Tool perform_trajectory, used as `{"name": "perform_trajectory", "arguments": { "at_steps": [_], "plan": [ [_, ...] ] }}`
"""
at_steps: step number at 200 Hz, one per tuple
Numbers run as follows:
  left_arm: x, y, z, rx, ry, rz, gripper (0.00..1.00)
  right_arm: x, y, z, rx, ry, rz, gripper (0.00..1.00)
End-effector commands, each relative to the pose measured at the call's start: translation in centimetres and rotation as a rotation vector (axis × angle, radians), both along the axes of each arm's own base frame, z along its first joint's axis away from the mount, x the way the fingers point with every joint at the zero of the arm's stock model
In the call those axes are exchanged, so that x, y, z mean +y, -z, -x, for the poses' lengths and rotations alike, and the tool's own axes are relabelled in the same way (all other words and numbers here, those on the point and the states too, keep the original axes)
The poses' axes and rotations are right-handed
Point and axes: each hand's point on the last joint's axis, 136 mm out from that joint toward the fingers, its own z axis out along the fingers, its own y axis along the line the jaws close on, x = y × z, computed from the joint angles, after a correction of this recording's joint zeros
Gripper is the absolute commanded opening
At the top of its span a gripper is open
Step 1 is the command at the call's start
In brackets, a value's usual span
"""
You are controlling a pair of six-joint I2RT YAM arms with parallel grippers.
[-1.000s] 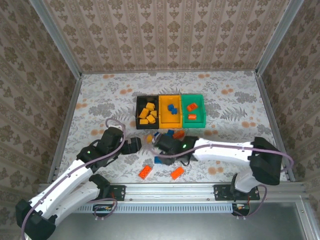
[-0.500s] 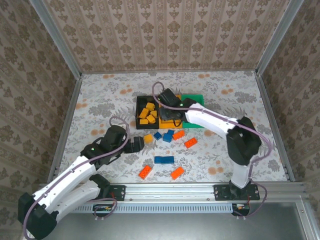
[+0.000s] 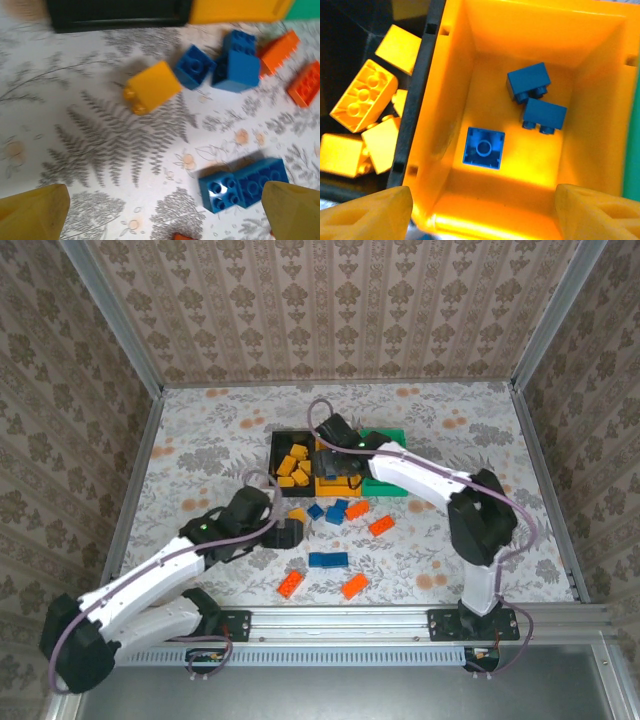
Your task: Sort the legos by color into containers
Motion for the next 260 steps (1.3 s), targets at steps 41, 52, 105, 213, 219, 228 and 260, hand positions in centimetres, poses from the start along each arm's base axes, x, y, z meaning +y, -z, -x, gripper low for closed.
{"name": "perform_trajectory", "arguments": {
  "at_steps": [41, 52, 105, 213, 219, 228, 260],
  "plan": [
    [-8.4, 1.9, 3.6, -0.101, 0.505, -0.210, 1.00, -4.7, -1.5, 4.6, -0.020, 0.065, -0.071, 0.78],
    [-9.4, 2.6, 4.3, -0.108, 0.574, -0.251, 0.99, -5.6, -1.4, 5.0, -0.021, 0.078, -0.071, 0.78],
    [-11.5, 6.3, 4.7, -0.117, 0.702, -0.457, 0.92, -7.8, -1.5, 5.7, -0.029, 0.119, -0.085, 0.78],
    [-12.4, 9.1, 5.8, -0.039, 0.779, -0.474, 0.56, -10.4, -3.3, 5.8, -0.089, 0.165, -0.091, 0.79],
    [-12.4, 9.0, 5.8, -0.043, 0.781, -0.472, 0.54, -10.6, -3.3, 5.8, -0.090, 0.168, -0.091, 0.79],
    [-12.5, 8.9, 5.7, -0.049, 0.782, -0.470, 0.50, -10.7, -3.3, 5.7, -0.091, 0.172, -0.093, 0.79],
    [-12.9, 8.3, 5.3, -0.092, 0.782, -0.470, 0.36, -11.0, -3.2, 5.6, -0.085, 0.186, -0.096, 0.79]
  ]
}}
